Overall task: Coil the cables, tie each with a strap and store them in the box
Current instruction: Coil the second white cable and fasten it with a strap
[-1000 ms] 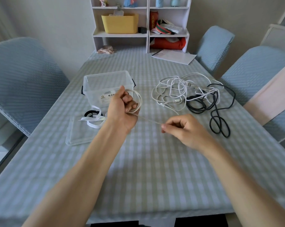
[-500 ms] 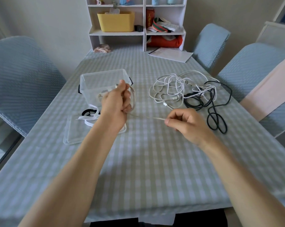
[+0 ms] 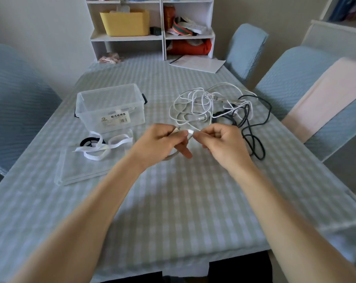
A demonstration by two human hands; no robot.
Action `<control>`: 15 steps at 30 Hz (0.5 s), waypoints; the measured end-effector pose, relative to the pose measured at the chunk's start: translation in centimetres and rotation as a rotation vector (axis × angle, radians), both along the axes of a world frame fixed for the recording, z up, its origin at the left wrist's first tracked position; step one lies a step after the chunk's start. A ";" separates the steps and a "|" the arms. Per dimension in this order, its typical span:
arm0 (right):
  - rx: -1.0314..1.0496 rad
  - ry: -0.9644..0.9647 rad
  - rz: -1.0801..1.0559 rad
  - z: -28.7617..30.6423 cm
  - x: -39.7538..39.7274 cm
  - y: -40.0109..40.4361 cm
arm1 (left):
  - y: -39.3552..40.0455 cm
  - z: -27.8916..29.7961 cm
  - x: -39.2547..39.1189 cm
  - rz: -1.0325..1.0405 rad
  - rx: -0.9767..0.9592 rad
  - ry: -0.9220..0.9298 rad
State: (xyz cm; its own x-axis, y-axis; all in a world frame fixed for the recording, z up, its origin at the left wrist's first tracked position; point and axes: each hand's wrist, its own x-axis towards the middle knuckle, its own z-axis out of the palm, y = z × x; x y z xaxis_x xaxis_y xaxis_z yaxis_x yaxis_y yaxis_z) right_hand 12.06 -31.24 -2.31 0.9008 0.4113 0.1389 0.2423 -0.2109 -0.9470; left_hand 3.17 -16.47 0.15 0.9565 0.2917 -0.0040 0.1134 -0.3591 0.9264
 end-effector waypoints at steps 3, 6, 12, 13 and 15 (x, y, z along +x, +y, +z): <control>-0.009 0.016 0.013 0.2 -0.1 -0.2 | -0.2 -1.0 0.6 0.044 0.269 -0.044; 0.067 0.090 0.101 0.6 -0.2 -0.5 | 0.2 -1.7 1.1 0.104 0.495 -0.125; 0.119 0.053 0.329 0.8 -0.2 -0.9 | 2.0 -2.4 1.2 0.211 0.627 -0.185; 0.099 0.030 0.373 0.6 -0.3 -0.9 | 2.3 -2.4 1.3 0.224 0.624 -0.192; 0.062 0.008 0.447 0.3 -0.5 -0.8 | 2.3 -2.2 1.3 0.233 0.535 -0.161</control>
